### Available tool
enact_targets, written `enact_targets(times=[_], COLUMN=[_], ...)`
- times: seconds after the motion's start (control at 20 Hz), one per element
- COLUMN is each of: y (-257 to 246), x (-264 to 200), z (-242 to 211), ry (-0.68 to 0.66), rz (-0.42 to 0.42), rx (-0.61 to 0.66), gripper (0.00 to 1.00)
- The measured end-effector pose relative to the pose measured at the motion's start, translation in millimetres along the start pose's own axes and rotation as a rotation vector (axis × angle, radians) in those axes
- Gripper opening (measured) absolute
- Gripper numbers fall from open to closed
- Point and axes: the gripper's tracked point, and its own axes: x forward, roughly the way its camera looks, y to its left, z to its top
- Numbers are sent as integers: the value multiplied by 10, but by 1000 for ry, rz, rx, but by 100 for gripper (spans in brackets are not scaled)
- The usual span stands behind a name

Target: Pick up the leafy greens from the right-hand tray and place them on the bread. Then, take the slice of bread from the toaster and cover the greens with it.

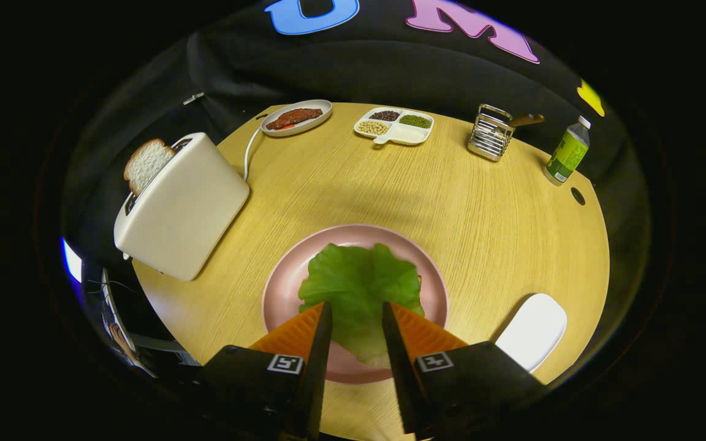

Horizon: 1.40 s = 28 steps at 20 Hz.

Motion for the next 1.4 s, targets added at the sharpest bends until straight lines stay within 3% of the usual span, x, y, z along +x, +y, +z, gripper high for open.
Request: enact_targets(times=[0.15,0.2,0.45,0.95,1.4], y=[97,116,278,1167,2365], x=[3,10,-319,-1190,-1046], z=[12,16,277,1172,1510], ry=[-9,-21,-125,-439,-474], rz=[11,17,10,43,172], rx=[3,8,14,-211,-277], gripper=[83,99,100,99,99])
